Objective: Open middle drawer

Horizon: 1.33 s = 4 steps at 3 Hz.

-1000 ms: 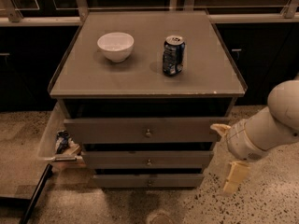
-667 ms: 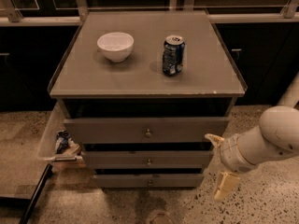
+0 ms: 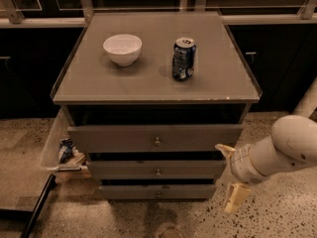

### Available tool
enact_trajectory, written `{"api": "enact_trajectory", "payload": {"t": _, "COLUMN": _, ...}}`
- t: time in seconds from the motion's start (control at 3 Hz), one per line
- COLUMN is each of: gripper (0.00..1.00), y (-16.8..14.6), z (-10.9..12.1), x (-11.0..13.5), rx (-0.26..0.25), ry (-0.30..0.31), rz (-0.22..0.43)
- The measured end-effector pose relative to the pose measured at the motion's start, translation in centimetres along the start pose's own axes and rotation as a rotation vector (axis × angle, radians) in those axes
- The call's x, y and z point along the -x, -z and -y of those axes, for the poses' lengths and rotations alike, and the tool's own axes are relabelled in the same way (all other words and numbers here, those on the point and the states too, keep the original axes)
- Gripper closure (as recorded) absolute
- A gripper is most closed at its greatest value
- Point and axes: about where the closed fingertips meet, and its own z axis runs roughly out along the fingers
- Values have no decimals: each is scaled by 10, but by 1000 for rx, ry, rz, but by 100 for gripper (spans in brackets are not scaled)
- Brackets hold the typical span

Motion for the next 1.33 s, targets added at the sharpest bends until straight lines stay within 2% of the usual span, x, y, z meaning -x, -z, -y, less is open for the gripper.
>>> {"api": "enact_trajectory", "payload": {"t": 0.33, "gripper": 0, "y": -25, "z": 3, "x": -3, "rx": -1, "ry": 1, "rz": 23}}
{"api": "enact_trajectory", "payload": {"t": 0.67, "gripper": 0, "y": -46, "z": 12, "x": -2, "rx": -41, "ry": 40, "rz": 42}}
{"api": "enact_trajectory", "payload": {"t": 1.0, "gripper": 0, "y": -87, "z": 21, "x": -9, "rx": -63, "ry": 85, "rz": 73}}
{"api": "enact_trajectory", "payload": {"t": 1.33, "gripper": 0, "y": -87, "z": 21, "x": -9, "rx": -63, "ry": 85, "rz": 73}}
